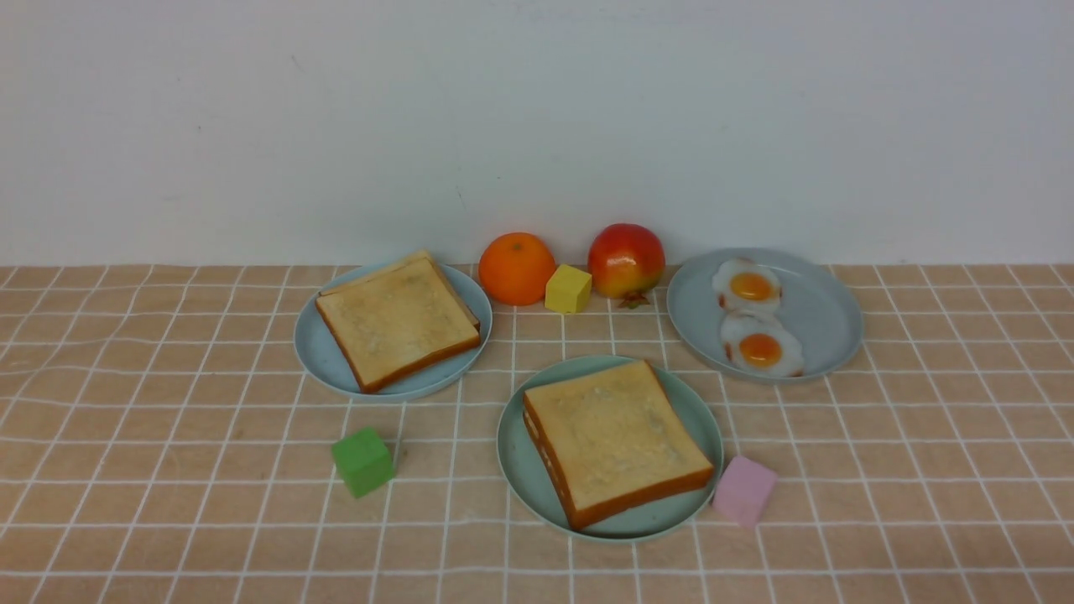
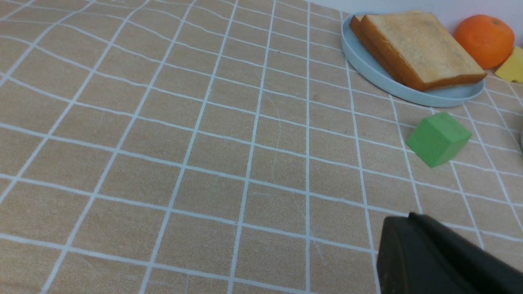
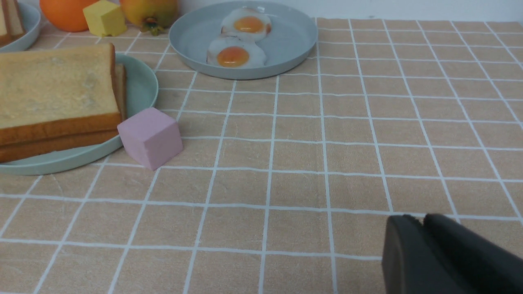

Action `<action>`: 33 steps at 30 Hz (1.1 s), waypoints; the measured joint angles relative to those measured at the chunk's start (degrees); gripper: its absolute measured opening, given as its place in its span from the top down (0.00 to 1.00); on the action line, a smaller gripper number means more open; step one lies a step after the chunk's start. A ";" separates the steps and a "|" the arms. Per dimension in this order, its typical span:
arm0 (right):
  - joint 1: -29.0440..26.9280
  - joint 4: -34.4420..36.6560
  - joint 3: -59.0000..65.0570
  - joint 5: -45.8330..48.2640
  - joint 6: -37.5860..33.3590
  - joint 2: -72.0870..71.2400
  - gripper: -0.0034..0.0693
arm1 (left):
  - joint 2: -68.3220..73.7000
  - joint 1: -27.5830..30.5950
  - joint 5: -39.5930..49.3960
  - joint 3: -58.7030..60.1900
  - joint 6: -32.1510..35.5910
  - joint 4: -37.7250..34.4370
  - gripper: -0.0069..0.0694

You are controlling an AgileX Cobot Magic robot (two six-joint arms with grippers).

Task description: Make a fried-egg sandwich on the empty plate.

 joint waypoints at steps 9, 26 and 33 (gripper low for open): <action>0.00 0.00 0.00 0.00 0.00 0.00 0.83 | 0.00 0.00 0.00 0.00 0.00 0.00 0.91; 0.00 0.00 0.00 0.00 0.00 0.00 0.80 | 0.00 0.00 0.00 0.00 0.00 0.00 0.89; 0.00 0.00 0.00 0.00 0.00 0.00 0.79 | 0.00 0.00 0.00 0.00 0.00 0.00 0.88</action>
